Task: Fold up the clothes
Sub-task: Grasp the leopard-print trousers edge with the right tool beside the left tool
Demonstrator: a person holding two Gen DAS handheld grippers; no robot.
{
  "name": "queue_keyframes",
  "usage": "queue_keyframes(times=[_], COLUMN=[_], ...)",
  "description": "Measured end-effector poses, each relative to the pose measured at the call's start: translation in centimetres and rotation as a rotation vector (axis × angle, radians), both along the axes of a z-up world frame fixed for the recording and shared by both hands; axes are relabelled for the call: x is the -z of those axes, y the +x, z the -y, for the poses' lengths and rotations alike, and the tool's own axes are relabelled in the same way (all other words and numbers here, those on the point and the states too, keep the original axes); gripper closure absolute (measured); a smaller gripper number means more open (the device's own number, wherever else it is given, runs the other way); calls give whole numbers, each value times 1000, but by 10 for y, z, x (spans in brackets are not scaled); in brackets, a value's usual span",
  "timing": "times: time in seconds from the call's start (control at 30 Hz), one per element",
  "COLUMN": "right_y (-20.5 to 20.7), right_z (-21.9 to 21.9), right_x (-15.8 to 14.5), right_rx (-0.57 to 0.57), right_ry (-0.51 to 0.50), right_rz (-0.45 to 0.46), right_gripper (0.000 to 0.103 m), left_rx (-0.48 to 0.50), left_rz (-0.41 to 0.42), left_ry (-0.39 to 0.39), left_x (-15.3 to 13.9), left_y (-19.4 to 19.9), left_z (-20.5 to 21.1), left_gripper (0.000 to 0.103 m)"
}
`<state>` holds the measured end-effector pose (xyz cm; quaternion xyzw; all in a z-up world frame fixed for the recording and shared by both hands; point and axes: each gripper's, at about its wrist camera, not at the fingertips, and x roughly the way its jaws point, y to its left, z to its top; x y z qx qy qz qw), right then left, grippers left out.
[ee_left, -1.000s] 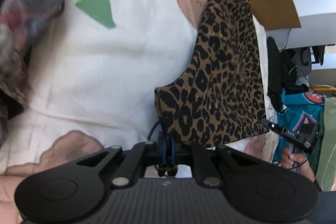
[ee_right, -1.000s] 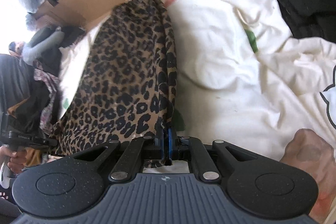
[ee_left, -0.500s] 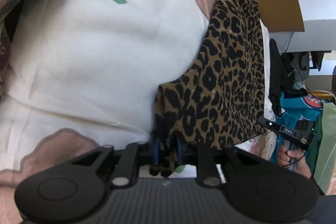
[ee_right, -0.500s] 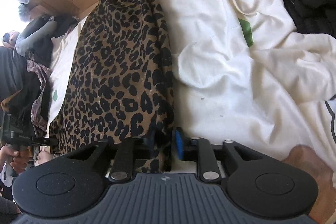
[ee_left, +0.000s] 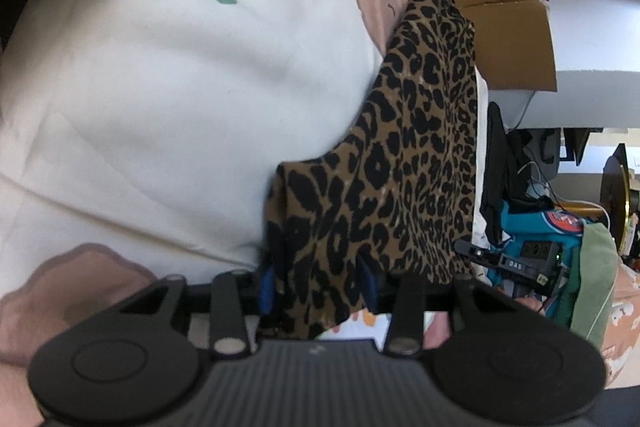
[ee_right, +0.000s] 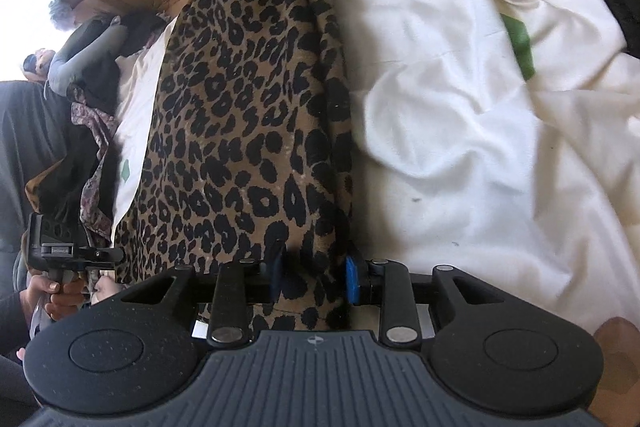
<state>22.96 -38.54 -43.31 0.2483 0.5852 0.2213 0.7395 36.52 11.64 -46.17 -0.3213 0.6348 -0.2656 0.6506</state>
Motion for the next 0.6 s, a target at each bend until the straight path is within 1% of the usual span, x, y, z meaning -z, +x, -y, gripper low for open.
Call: queue_keyframes(times=[0.1, 0.2, 0.37, 0.47, 0.57, 0.6], right_y=[-1, -1, 2, 3, 2, 1], right_z=[4, 5, -1, -2, -3, -3], right_x=[3, 4, 3, 3, 2, 1], right_rx=[-3, 4, -11, -18, -17, -16], right_ry=[39, 41, 11, -2, -12, -15], right_rz=[-29, -34, -41, -34, -19, -13], right_gripper=[69, 69, 69, 69, 69, 69], left_rx=[3, -17, -24, -8, -1, -3], left_rz=[3, -9, -24, -31, -43, -43], left_ry=[-10, -34, -43, -31, -34, -34], left_x=[1, 4, 4, 4, 5, 6], left_y=[-5, -7, -7, -5, -3, -3], left_z=[-20, -24, -30, -29, -30, -30], left_gripper=[60, 60, 60, 65, 66, 68])
